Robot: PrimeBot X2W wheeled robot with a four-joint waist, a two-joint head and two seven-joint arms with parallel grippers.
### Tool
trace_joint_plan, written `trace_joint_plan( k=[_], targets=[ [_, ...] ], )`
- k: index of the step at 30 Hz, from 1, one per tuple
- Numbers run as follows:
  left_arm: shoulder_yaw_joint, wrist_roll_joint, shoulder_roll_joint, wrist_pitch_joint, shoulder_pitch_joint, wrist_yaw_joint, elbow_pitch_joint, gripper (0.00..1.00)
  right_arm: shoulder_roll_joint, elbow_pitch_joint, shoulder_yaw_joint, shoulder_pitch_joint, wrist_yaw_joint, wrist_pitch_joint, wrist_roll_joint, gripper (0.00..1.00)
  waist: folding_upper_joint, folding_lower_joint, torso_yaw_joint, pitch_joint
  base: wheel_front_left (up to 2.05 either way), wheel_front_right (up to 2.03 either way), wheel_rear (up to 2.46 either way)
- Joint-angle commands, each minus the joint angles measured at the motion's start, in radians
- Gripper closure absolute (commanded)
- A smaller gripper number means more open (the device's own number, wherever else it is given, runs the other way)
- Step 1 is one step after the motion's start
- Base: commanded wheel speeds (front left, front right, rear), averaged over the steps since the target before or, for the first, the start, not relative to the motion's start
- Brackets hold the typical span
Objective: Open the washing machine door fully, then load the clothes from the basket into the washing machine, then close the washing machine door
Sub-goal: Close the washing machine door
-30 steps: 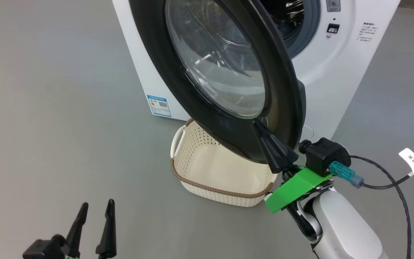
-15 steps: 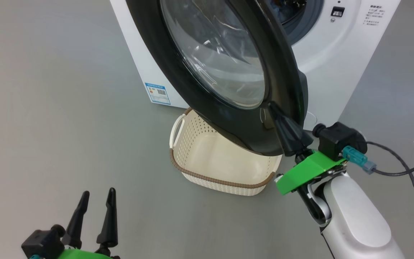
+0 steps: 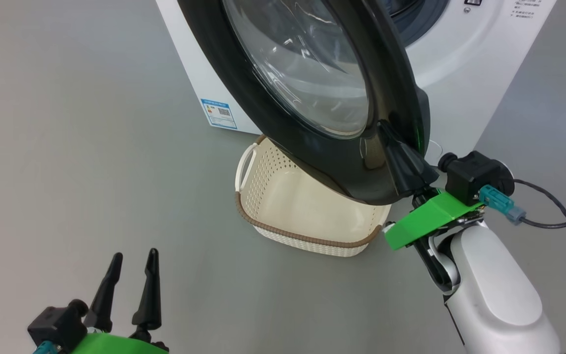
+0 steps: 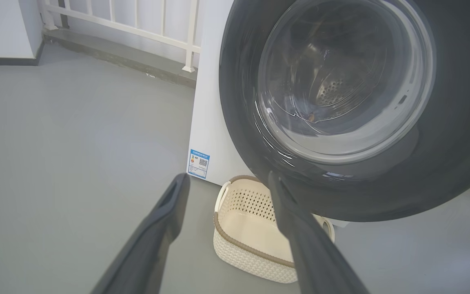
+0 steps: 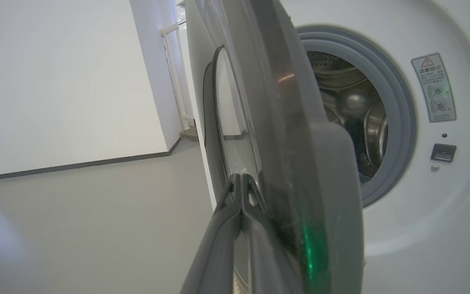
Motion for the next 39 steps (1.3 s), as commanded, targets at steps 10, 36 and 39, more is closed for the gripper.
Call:
trace_joint_plan(
  k=[10,36,39],
  targets=[
    [0.032,-0.025,0.023,-0.006,-0.055,-0.002,-0.031,0.00,0.017,-0.041,-0.022,-0.083,0.003,-0.005,-0.036,1.00,0.0000,0.0000,-0.025,0.054,0.00,0.00,0.00],
    [-0.022,-0.070,0.052,-0.006,-0.144,-0.002,-0.061,0.00,0.008,-0.029,-0.124,-0.268,0.003,-0.005,-0.159,1.00,0.0000,0.0000,-0.038,0.222,0.00,0.00,0.00],
    [-0.030,-0.074,0.059,-0.006,-0.157,-0.002,-0.063,0.00,-0.003,-0.014,-0.130,-0.297,0.003,-0.005,-0.173,1.00,0.0000,0.0000,-0.031,0.244,0.00,0.00,0.00]
  ],
)
